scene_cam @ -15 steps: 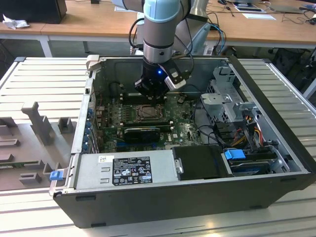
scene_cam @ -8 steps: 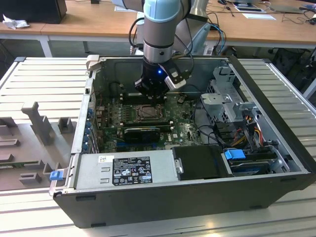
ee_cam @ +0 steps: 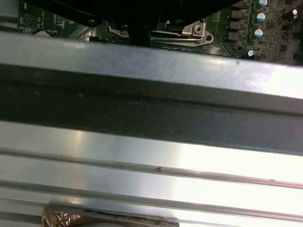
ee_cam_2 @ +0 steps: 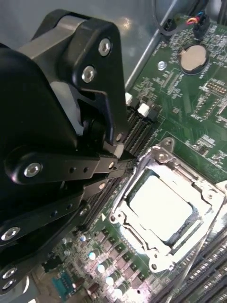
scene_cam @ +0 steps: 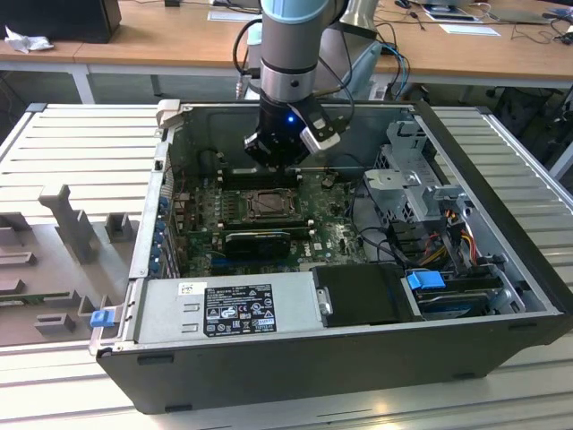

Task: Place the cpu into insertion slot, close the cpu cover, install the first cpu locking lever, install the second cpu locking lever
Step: 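Install the first cpu locking lever, then install the second cpu locking lever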

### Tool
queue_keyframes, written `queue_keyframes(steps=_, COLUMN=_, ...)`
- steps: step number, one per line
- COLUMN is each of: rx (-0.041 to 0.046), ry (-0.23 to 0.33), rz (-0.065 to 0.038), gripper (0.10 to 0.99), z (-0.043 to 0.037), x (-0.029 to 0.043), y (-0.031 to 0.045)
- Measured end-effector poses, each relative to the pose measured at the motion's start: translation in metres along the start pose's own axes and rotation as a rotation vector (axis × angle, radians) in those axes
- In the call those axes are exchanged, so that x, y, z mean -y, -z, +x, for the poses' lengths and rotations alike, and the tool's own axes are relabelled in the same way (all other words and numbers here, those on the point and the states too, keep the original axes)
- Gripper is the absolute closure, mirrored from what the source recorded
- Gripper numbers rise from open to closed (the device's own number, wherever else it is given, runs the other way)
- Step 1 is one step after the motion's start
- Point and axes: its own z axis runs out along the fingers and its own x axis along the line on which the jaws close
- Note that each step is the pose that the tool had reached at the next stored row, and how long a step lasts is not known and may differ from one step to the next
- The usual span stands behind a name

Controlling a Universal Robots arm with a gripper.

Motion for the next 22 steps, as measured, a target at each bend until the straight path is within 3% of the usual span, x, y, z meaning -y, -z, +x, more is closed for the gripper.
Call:
queue_keyframes(steps=17, rx=0.0001, ry=0.000, rz=0.000, gripper=0.980, z=0.0011, x=0.0099, y=0.0008)
queue_keyframes(steps=18, rx=-0.0001, ry=0.000, rz=0.000, gripper=0.980, z=0.0011, x=0.0099, y=0.0024)
queue_keyframes(steps=20, rx=0.0001, ry=-0.002, rz=0.000, gripper=0.980, z=0.0009, x=0.0084, y=0.0228)
queue_keyframes(steps=22, rx=0.0003, ry=-0.003, rz=0.000, gripper=0.980, z=0.0008, x=0.0079, y=0.0286)
